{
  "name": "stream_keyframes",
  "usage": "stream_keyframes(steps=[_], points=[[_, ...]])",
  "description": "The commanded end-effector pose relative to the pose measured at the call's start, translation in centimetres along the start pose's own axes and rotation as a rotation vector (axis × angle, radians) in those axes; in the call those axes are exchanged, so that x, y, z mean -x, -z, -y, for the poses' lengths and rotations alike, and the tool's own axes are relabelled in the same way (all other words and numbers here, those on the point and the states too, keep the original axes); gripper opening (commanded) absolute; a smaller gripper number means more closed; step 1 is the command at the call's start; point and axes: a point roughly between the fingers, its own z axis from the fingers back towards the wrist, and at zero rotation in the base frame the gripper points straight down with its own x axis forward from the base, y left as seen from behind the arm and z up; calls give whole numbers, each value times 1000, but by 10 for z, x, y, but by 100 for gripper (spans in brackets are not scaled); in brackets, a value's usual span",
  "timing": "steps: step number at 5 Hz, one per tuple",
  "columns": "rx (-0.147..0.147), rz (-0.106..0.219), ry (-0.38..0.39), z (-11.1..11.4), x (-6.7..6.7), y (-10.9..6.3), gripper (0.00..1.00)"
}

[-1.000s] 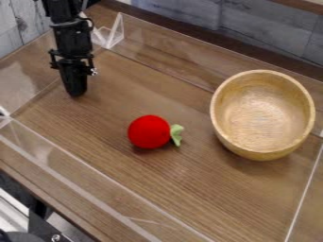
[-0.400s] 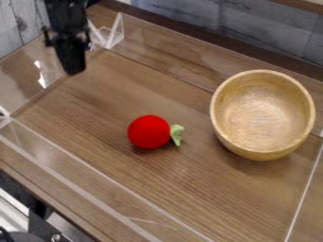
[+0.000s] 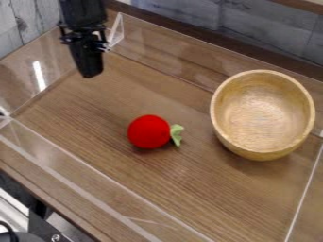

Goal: Remove the green stick from the brown bowl and put it on the table

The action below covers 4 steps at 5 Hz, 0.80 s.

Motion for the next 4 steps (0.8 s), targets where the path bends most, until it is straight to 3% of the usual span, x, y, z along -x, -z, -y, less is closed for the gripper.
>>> stream_keyframes(steps=[1, 2, 3, 4], points=[[-34, 29, 105, 34, -2, 11, 0], [-30, 11, 157, 73, -3, 46, 0], [-30, 4, 179, 101, -10, 67, 100], [-34, -1, 193, 116, -16, 87, 100]])
